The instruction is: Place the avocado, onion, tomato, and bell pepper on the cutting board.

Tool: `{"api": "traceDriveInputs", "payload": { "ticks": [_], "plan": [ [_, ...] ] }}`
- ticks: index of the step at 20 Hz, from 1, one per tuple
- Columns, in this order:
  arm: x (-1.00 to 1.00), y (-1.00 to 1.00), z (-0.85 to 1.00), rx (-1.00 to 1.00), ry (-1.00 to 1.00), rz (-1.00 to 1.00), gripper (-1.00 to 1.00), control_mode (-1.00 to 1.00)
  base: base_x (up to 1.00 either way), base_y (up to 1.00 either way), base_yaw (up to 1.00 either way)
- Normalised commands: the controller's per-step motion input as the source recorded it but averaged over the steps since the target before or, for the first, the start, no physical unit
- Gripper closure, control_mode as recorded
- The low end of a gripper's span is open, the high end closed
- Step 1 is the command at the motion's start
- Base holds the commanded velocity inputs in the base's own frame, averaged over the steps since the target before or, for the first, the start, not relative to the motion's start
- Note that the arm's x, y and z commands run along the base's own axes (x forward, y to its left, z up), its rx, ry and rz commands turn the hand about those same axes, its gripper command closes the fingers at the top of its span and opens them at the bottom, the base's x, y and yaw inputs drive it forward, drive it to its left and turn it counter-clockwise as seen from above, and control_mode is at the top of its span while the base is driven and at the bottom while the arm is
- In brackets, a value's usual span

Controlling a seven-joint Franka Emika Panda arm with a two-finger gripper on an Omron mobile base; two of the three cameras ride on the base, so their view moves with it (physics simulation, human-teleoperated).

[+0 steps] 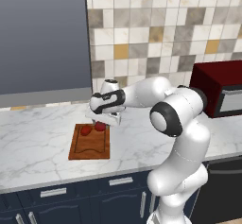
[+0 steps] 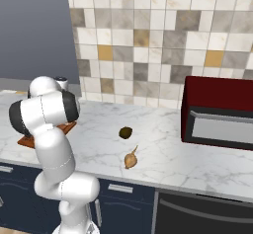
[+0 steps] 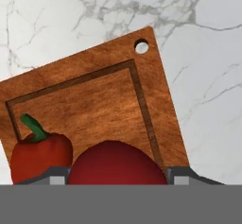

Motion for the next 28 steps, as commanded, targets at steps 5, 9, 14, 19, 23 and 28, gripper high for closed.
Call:
{"api": "traceDriveInputs", "payload": {
  "ticks": [5, 9, 14, 19, 23, 28],
  "plan": [
    [0.0, 0.22, -0.14, 0.05, 0.0, 0.0, -1.0, -1.0, 0.0, 0.0, 0.0],
    [0.0, 0.01, 0.02, 0.0, 0.0, -0.01, -1.0, -1.0, 0.0, 0.0, 0.0],
    [0.0, 0.0, 0.22, 0.0, 0.0, -0.02, -1.0, -1.0, 0.0, 0.0, 0.0],
    [0.0, 0.0, 0.29, 0.0, 0.0, -0.04, -1.0, -1.0, 0.0, 0.0, 0.0],
    [-0.04, -0.36, 0.39, -0.02, 0.04, -0.09, -1.0, -1.0, 0.0, 0.0, 0.0],
    [-0.13, -0.84, 0.22, -0.06, 0.07, -0.12, -1.0, -1.0, 0.0, 0.0, 0.0]
  ]
}}
